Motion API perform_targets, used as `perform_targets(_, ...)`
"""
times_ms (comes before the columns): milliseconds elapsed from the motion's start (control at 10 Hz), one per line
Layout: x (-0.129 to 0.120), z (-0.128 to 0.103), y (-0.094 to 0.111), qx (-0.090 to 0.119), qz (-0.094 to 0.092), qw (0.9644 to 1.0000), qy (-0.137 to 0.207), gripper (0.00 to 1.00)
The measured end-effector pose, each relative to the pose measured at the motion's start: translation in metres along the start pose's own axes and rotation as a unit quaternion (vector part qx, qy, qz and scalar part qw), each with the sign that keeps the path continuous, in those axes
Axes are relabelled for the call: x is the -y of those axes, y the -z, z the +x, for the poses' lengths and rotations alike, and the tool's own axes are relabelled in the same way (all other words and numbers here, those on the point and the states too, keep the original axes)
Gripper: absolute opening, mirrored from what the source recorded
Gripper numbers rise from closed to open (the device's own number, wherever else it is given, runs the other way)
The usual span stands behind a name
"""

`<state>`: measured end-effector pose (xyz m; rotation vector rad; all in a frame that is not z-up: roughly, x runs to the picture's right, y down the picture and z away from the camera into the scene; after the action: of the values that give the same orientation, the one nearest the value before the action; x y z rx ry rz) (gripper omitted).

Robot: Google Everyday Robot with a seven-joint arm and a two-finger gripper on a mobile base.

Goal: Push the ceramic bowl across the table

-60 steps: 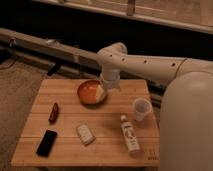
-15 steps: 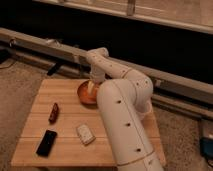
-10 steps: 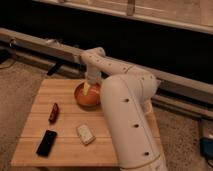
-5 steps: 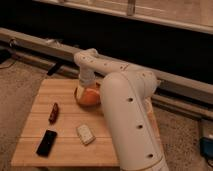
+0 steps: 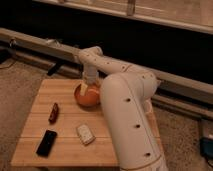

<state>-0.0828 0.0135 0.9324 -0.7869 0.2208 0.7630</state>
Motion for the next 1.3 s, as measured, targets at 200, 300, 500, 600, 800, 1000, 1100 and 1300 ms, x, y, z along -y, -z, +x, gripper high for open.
perform_targets(200, 0.016, 0.001, -0.007, -0.009, 0.005, 0.9998, -0.016, 0.80)
perform_targets(300, 0.024, 0.002, -0.012, -0.014, 0.008, 0.9996, -0.023, 0.80)
perform_targets(500, 0.032, 0.005, -0.020, -0.024, 0.010, 0.9991, -0.034, 0.80)
perform_targets(600, 0.033, 0.005, -0.024, -0.028, 0.010, 0.9989, -0.036, 0.80)
perform_targets(800, 0.030, 0.005, -0.028, -0.033, 0.010, 0.9988, -0.036, 0.80)
perform_targets(1000, 0.022, 0.006, -0.030, -0.037, 0.009, 0.9989, -0.027, 0.80)
perform_targets(1100, 0.017, 0.006, -0.031, -0.038, 0.008, 0.9990, -0.022, 0.80)
perform_targets(1300, 0.002, 0.004, -0.033, -0.040, 0.005, 0.9991, -0.007, 0.80)
